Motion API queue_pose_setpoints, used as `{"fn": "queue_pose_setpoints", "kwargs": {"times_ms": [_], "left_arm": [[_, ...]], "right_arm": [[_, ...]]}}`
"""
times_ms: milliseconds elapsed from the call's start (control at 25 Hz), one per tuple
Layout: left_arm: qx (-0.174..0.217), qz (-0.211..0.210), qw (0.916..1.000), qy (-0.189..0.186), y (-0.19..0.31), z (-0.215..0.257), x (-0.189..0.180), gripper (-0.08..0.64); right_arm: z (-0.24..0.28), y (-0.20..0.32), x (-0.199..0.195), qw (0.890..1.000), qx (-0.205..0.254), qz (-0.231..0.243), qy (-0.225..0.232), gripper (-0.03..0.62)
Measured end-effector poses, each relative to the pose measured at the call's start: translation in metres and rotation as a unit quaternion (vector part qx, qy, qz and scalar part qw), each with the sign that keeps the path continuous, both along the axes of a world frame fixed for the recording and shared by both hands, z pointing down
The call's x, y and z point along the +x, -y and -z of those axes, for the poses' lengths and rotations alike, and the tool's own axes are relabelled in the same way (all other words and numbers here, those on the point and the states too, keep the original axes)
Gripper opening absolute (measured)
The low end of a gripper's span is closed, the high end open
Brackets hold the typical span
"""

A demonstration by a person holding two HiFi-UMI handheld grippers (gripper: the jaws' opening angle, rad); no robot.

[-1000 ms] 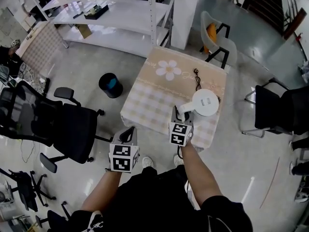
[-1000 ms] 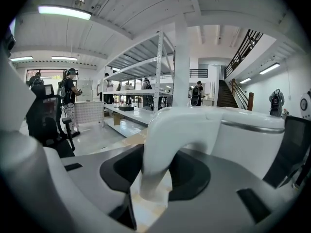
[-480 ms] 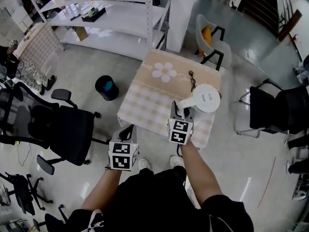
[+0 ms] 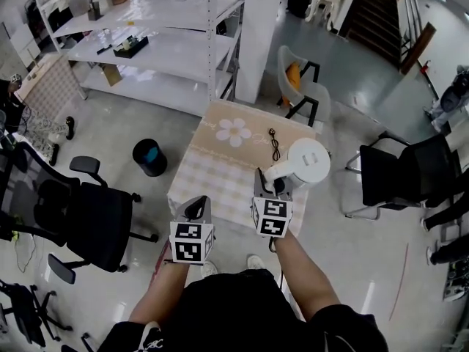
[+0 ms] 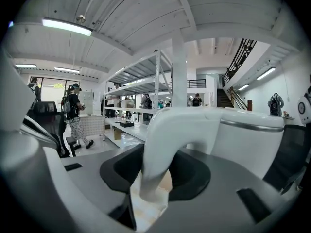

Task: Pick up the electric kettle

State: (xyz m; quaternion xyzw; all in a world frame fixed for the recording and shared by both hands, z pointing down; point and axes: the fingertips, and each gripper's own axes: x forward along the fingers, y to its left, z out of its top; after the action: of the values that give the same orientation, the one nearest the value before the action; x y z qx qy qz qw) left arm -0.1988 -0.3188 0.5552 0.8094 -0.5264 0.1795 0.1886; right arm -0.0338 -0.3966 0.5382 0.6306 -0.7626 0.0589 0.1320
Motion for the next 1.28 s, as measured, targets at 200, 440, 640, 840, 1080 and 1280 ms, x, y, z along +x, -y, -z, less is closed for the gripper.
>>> {"fn": "queue_pose_setpoints", "kwargs": {"times_ms": [200, 440, 640, 840, 1080, 1280], "left_arm": [[0.006, -0.008, 0.9996, -0.025, 0.009, 0.010, 0.022, 0.000], [0.012, -0.030, 0.9988, -0.036, 0.010, 0.015, 0.059, -0.002], [0.021, -0.040, 0.9985, -0.031, 0.012, 0.021, 0.081, 0.000], [0.016, -0.044, 0.9986, -0.025, 0.013, 0.022, 0.086, -0.002], [0.017, -0.047, 0.9986, -0.017, 0.014, 0.020, 0.088, -0.001], [0.014, -0.054, 0.9984, -0.013, 0.009, 0.017, 0.090, -0.002]], "right_arm": [[0.023, -0.021, 0.006, 1.000, 0.008, 0.005, -0.013, 0.143], [0.026, -0.041, 0.021, 1.000, 0.000, 0.008, -0.007, 0.144], [0.026, -0.051, 0.034, 1.000, -0.004, 0.011, 0.003, 0.144], [0.019, -0.052, 0.038, 1.000, -0.010, 0.014, -0.002, 0.147], [0.013, -0.052, 0.037, 1.000, -0.014, 0.016, 0.005, 0.147], [0.006, -0.056, 0.038, 0.999, -0.020, 0.021, 0.015, 0.149]]}}
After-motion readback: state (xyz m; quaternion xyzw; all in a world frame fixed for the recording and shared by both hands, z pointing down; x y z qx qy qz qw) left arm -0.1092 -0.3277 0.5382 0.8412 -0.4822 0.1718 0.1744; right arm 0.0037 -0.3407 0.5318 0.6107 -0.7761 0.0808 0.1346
